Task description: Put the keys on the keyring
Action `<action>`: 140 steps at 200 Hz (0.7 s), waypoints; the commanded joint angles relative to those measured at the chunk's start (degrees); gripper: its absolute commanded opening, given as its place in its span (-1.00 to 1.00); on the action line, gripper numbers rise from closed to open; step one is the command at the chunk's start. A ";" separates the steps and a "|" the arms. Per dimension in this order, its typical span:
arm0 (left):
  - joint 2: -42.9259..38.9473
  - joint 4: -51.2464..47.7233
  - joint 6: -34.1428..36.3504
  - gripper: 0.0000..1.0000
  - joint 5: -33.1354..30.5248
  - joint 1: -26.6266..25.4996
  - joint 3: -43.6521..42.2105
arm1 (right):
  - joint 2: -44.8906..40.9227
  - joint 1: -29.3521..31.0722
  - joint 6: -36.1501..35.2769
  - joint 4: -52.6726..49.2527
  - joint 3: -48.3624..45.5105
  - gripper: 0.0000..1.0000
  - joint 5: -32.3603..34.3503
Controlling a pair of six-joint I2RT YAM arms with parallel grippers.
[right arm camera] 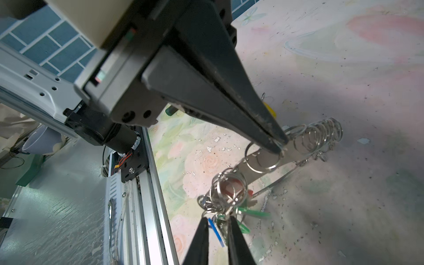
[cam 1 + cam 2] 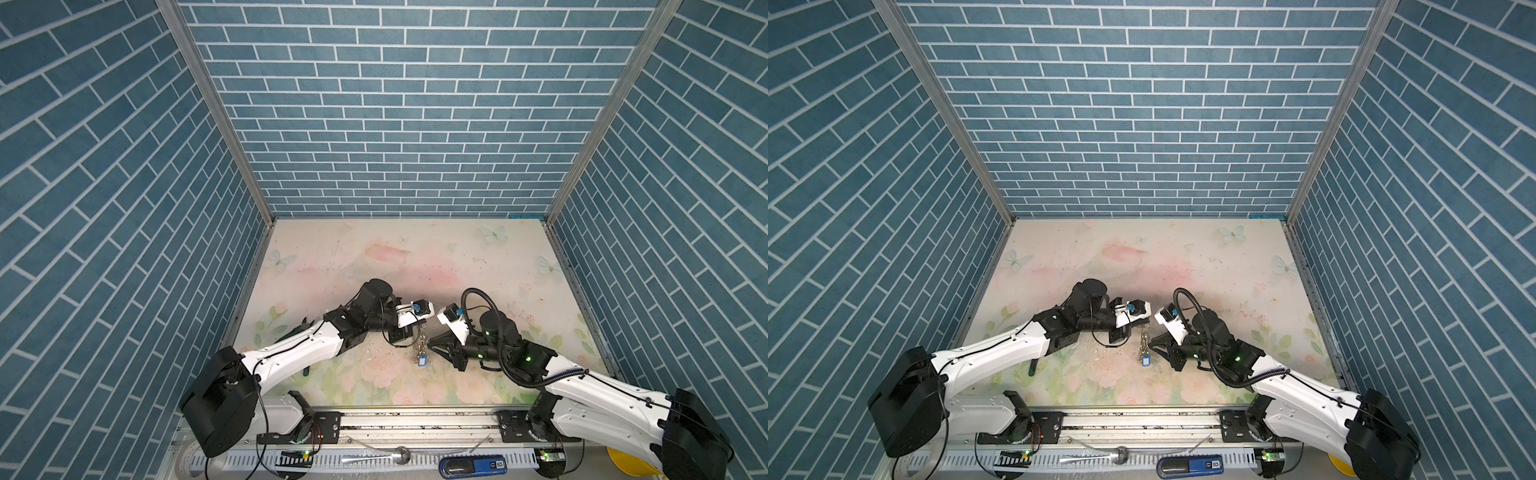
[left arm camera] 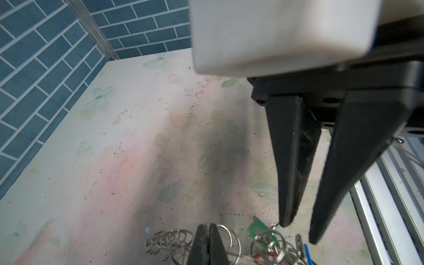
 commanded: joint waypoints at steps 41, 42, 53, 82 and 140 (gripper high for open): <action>-1.50 5.07 -0.14 -1.00 -0.80 0.37 -2.07 | -4.93 0.62 -1.18 -5.15 3.30 -0.62 9.28; -1.53 5.16 -0.14 -1.00 -0.80 0.37 -2.07 | -5.14 0.60 -1.06 -5.19 3.33 -0.62 9.28; -1.88 6.04 -0.25 -1.00 -1.31 0.37 -3.66 | -6.80 0.53 -0.05 -5.28 3.30 -0.61 9.36; -2.19 8.64 -1.13 -1.00 -2.52 0.37 -4.74 | -9.21 0.10 4.68 -5.97 4.07 -0.55 13.31; -0.61 18.24 -6.94 -1.00 -8.16 -0.29 -6.72 | -1.20 -3.54 23.37 -7.93 8.15 -0.55 17.78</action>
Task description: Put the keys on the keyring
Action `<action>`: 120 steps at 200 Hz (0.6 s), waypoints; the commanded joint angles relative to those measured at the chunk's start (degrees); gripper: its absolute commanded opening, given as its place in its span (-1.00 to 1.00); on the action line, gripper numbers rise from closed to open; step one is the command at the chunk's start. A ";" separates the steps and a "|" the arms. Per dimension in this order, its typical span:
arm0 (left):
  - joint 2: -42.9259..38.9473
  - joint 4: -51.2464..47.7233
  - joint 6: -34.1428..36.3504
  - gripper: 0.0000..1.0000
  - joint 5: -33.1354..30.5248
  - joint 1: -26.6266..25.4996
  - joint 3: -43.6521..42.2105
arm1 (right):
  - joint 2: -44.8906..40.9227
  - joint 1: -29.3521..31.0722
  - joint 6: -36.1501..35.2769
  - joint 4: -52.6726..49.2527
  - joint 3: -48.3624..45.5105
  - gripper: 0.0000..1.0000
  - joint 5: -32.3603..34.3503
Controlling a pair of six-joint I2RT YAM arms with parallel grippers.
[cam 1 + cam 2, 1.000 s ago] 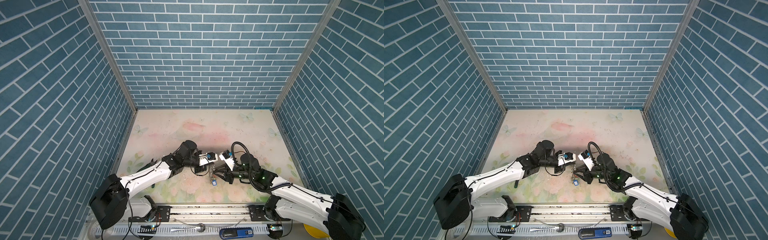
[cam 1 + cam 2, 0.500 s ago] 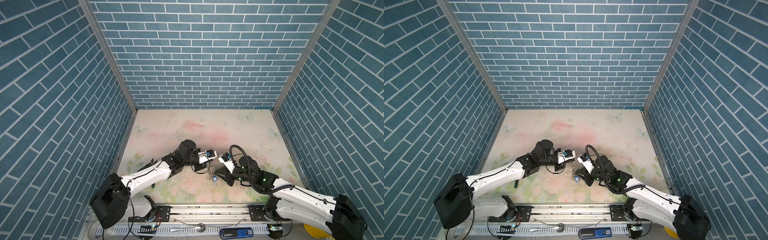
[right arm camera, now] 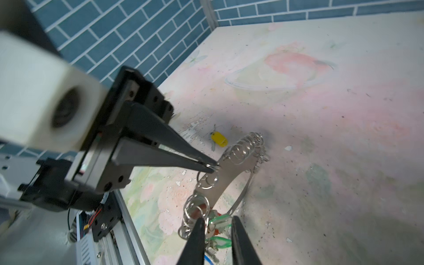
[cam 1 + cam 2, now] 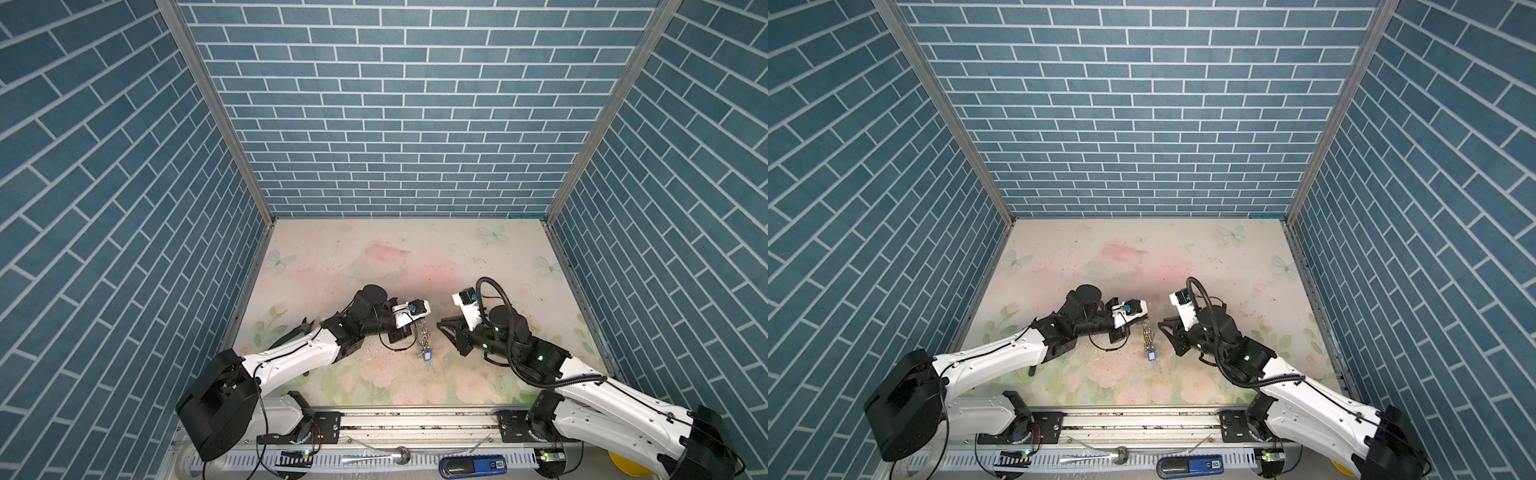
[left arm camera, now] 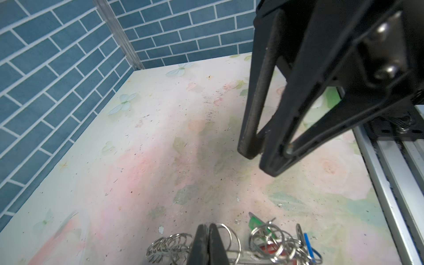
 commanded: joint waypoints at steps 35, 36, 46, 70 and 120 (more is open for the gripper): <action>1.45 8.95 -4.18 -1.00 -4.69 -0.68 -1.31 | 5.06 -3.29 19.18 10.80 -0.22 -0.46 -7.60; 1.49 8.95 -4.20 -1.00 -4.66 -0.68 -1.31 | 5.11 -3.35 19.46 11.40 -0.34 -0.46 -7.85; 1.62 9.26 -4.31 -1.00 -4.73 -0.86 -1.32 | 6.17 -3.68 22.20 14.65 -1.00 -0.45 -9.38; 1.77 10.38 -4.72 -1.00 -4.66 -1.11 -1.83 | 8.56 -4.03 24.37 16.29 -0.72 -0.46 -9.78; 1.85 12.86 -6.08 -1.00 -4.55 -1.12 -2.59 | 11.20 -4.38 24.93 15.19 -0.75 -0.50 -8.02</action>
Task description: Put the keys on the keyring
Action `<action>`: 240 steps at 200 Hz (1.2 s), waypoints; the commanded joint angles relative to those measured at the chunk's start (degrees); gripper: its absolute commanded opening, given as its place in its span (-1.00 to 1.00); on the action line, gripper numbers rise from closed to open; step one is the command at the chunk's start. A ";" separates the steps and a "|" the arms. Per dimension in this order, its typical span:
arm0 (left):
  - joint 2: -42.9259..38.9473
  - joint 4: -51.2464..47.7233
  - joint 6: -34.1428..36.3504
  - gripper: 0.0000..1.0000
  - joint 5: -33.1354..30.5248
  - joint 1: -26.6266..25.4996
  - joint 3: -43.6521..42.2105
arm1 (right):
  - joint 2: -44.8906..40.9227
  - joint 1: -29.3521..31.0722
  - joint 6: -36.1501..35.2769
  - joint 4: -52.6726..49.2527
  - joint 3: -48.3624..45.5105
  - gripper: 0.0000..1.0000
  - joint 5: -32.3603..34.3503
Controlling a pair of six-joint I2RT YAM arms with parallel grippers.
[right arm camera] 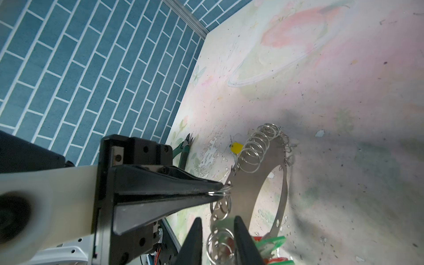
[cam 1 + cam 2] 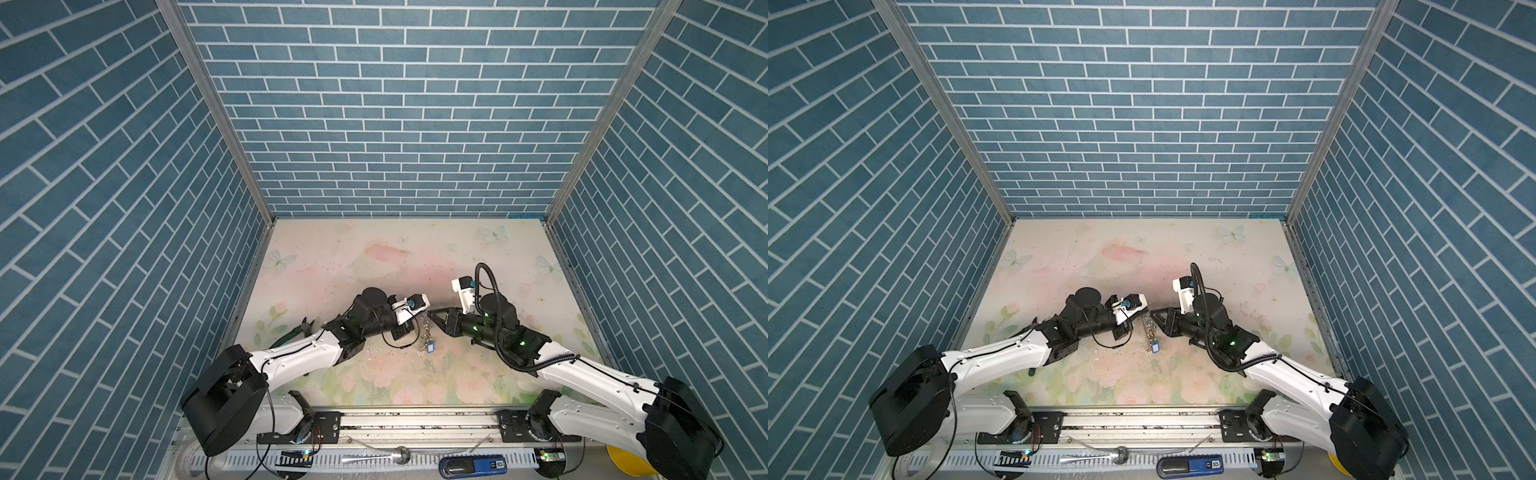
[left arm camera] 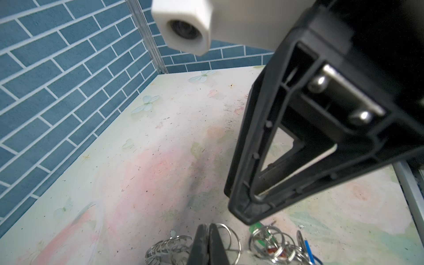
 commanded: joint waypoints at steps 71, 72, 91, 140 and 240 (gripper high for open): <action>0.33 5.15 -2.00 -1.00 1.61 -0.24 -0.42 | 4.05 -0.69 4.87 10.12 -2.82 -0.43 -4.30; 0.33 5.22 -2.02 -1.00 1.57 -0.25 -0.44 | 4.05 -0.67 4.92 10.10 -2.84 -0.43 -4.30; 0.12 5.41 -2.17 -1.00 1.79 -0.25 -0.50 | 3.41 -0.78 5.00 10.01 -3.77 -0.43 -2.95; 0.36 6.20 -3.00 -1.00 3.52 -0.25 -0.44 | 2.83 -1.00 5.35 13.46 -4.80 -0.51 -4.38; 0.52 7.41 -4.30 -1.00 5.01 -0.25 -0.38 | 2.36 -1.07 3.39 13.03 -5.27 -0.84 -4.77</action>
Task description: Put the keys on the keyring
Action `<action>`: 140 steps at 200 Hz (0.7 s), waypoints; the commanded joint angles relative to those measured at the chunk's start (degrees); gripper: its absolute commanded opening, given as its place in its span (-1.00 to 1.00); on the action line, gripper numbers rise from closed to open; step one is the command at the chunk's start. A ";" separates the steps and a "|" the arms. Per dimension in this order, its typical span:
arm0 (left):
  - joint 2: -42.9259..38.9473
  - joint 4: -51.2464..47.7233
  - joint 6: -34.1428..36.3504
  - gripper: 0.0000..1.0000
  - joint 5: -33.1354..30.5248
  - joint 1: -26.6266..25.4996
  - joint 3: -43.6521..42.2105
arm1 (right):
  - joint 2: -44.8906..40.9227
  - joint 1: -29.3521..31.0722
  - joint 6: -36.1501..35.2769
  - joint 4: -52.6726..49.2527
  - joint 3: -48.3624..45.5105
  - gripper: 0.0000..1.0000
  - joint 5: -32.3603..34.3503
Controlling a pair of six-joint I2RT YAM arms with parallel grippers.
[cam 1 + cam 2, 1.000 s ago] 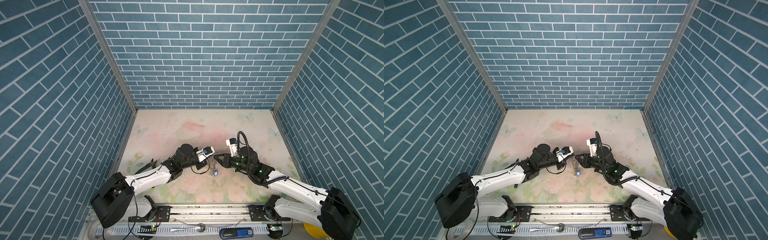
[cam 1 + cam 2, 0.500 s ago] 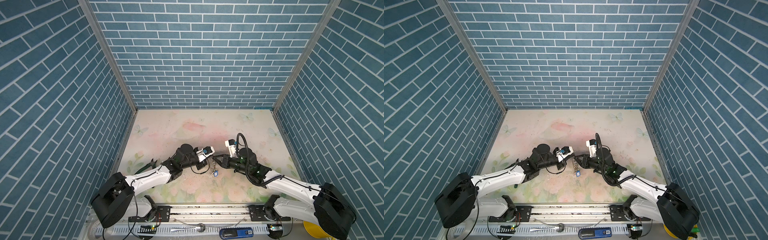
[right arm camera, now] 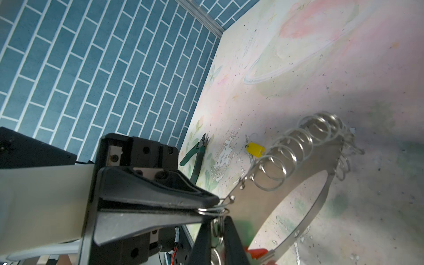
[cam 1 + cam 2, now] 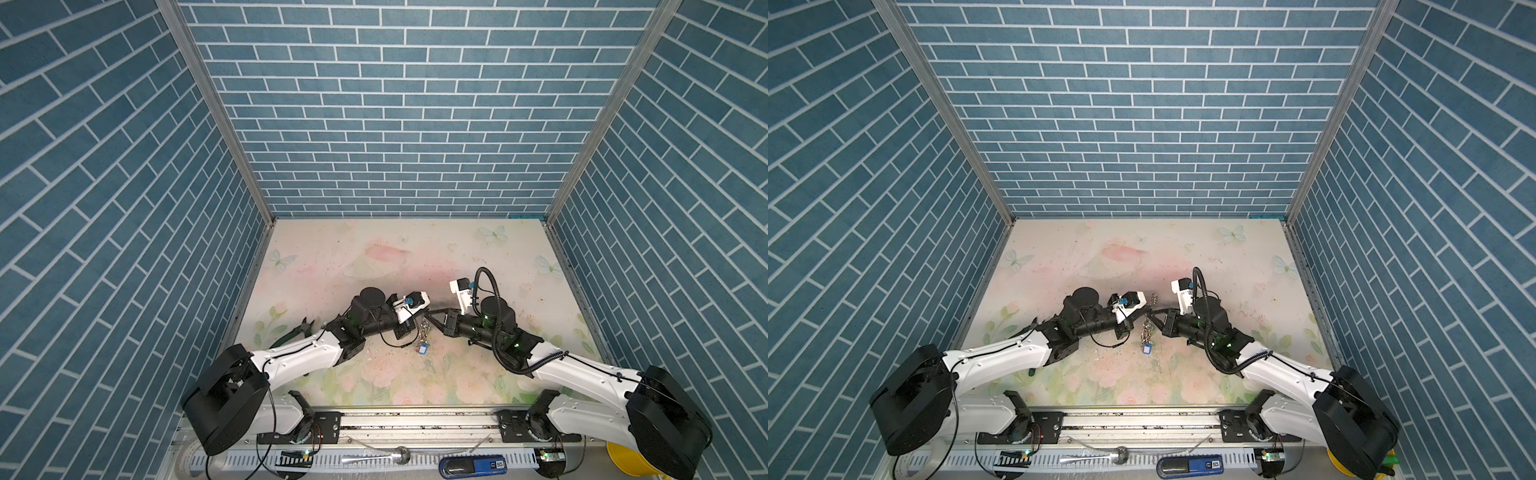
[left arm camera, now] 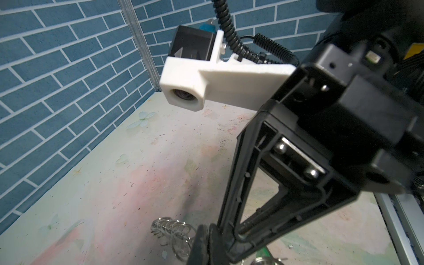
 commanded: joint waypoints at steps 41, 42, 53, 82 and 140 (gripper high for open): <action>-0.10 -0.46 -1.95 -1.00 -1.03 -0.08 1.34 | -4.05 -0.09 -6.40 -8.61 -0.11 -1.00 3.05; -0.08 -0.66 -2.01 -1.00 -1.15 -0.08 1.43 | -4.20 -0.11 -6.65 -8.91 -0.10 -1.00 3.07; -0.03 -1.76 -2.69 -1.00 -1.49 0.14 2.09 | -5.07 -0.12 -8.66 -10.90 0.14 -1.00 3.10; 0.44 -3.63 -5.17 -1.00 -1.98 1.27 3.74 | -7.59 -0.04 -13.56 -12.65 -0.39 -1.00 2.03; 2.80 -9.99 -6.73 -0.95 -2.04 1.68 8.15 | -10.68 0.05 -18.53 -8.49 -2.95 -1.00 -1.02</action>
